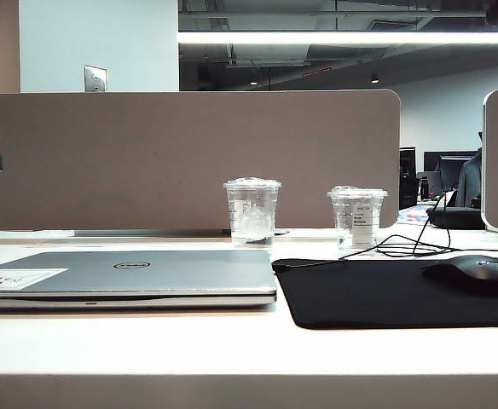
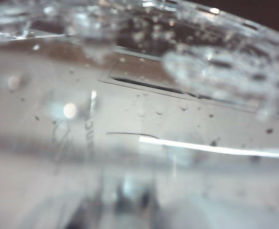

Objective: Pick up the coffee cup on the left and place it on the left side of the laptop.

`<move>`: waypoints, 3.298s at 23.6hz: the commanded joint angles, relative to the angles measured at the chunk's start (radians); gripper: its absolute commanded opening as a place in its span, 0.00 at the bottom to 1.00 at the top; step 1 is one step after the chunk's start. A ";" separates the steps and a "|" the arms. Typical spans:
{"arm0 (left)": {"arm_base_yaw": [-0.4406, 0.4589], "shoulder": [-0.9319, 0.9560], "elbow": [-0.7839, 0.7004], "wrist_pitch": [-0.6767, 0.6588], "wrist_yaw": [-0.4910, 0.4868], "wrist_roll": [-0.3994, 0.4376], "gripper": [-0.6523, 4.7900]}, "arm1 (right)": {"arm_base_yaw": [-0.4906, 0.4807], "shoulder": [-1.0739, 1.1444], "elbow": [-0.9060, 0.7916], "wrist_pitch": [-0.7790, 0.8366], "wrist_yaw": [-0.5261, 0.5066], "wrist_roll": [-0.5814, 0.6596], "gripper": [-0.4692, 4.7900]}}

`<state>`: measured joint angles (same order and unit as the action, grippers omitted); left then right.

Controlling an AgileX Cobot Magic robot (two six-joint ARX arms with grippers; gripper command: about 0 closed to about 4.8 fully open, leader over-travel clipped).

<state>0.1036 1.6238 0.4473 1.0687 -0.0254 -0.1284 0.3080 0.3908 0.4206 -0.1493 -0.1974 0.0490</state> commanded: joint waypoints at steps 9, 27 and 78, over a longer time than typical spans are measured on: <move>0.014 0.097 0.003 0.138 0.026 0.001 0.36 | 0.002 -0.001 0.008 -0.041 -0.095 -0.002 0.09; 0.014 0.217 0.004 0.178 0.127 0.073 0.44 | 0.002 0.000 0.007 -0.079 -0.097 -0.058 0.09; 0.012 -1.257 -0.116 -1.147 0.127 0.090 0.11 | 0.000 -0.002 0.007 -0.011 0.091 -0.057 0.09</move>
<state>0.1146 0.3672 0.3328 -0.0719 0.1059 -0.0353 0.3080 0.3904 0.4210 -0.1776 -0.1085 -0.0055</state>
